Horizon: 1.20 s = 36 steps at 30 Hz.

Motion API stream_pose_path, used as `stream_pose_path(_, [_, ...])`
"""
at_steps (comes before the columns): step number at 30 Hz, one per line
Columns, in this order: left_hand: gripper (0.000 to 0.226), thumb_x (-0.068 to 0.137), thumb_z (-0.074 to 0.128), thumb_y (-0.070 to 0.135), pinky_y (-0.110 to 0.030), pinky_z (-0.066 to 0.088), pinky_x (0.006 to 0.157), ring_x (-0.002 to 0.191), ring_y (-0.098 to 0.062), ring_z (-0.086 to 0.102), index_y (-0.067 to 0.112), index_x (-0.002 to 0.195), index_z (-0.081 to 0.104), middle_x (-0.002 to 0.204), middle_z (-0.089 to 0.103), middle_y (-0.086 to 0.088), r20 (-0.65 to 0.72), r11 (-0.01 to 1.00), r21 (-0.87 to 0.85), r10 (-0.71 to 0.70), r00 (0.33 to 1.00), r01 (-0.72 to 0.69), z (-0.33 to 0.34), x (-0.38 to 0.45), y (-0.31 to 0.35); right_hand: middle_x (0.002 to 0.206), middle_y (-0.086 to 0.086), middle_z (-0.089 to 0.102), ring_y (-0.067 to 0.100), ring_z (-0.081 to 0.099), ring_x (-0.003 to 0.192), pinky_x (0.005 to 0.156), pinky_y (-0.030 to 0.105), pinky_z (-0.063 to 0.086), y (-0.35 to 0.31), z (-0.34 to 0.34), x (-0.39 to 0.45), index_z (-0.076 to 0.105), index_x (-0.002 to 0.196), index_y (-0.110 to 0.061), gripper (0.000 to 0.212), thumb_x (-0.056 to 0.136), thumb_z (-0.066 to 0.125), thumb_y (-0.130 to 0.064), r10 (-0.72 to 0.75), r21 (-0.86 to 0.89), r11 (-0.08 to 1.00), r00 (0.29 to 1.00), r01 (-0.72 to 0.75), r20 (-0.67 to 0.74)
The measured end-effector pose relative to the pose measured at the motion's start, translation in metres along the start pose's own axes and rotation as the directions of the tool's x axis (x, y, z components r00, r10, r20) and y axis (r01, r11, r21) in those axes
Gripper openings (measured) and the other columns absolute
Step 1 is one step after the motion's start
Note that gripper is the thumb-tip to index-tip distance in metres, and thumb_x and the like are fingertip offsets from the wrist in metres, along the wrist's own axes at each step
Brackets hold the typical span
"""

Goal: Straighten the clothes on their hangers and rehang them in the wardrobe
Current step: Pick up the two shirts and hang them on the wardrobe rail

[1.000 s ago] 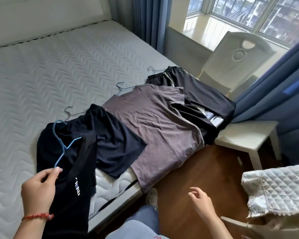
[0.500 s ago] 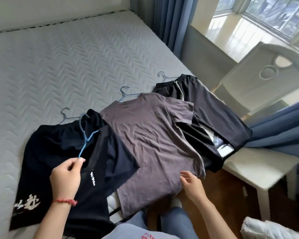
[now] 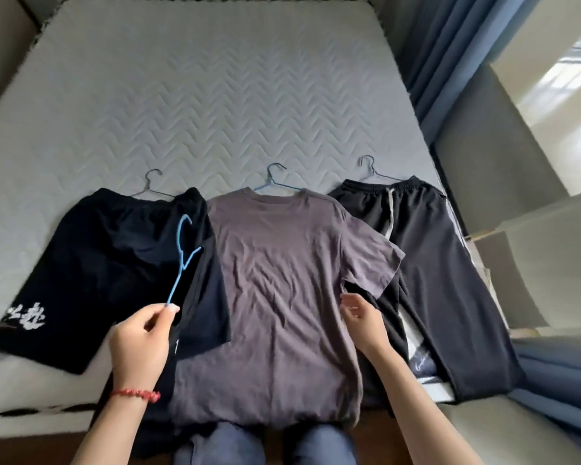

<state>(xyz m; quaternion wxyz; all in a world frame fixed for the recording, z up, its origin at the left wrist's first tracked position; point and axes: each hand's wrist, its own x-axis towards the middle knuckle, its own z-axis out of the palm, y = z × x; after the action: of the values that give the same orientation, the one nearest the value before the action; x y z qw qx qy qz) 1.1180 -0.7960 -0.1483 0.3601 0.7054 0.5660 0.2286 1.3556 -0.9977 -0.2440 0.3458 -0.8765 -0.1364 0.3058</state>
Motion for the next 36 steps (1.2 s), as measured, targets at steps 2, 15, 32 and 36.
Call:
stream_pose_path(2, [0.015,0.085,0.06,0.01,-0.002,0.037,0.057,0.064,0.014,0.055,0.0,0.086,0.071,0.07,0.063,-0.011,-0.019,1.0,-0.001,-0.014,1.0,0.014,0.014,-0.001,0.008,0.105,0.01,0.068,0.023,0.063,0.097,0.08,0.024,0.044,-0.004,-0.006,0.027,0.062,0.115,-0.008,0.026,0.09,0.054,-0.011,-0.013,-0.02,1.0,1.0,0.014,0.028])
stream_pose_path(15, [0.012,0.084,0.061,0.009,-0.007,0.036,0.049,0.051,0.005,0.053,0.002,0.079,0.07,0.051,0.062,0.011,-0.003,0.976,-0.116,-0.188,0.982,0.186,0.152,0.081,-0.009,0.115,0.01,0.066,0.027,0.06,0.108,0.089,0.028,0.043,-0.038,0.053,0.238,0.059,0.121,-0.009,0.032,0.09,0.051,-0.013,-0.119,-0.118,0.984,0.988,0.131,0.102])
stream_pose_path(32, [0.022,0.082,0.063,0.009,-0.01,0.035,0.048,0.052,-0.004,0.045,0.02,0.063,0.066,0.058,0.056,-0.006,0.096,0.89,-0.354,-0.273,0.957,0.289,0.263,0.101,-0.043,0.143,0.017,0.038,0.031,0.029,0.135,0.114,0.043,0.018,0.001,0.124,0.447,0.039,0.135,-0.007,0.05,0.087,0.047,-0.016,-0.34,-0.588,0.776,0.937,0.229,-0.084])
stream_pose_path(36, [0.021,0.083,0.063,0.01,-0.011,0.033,0.046,0.051,-0.005,0.042,0.018,0.063,0.066,0.059,0.053,-0.01,0.108,0.884,-0.362,-0.275,0.955,0.295,0.264,0.101,-0.041,0.134,0.022,0.045,0.038,0.037,0.127,0.111,0.044,0.02,-0.013,0.126,0.455,0.038,0.138,-0.008,0.048,0.092,0.043,-0.023,-0.338,-0.615,0.76,0.936,0.211,-0.096])
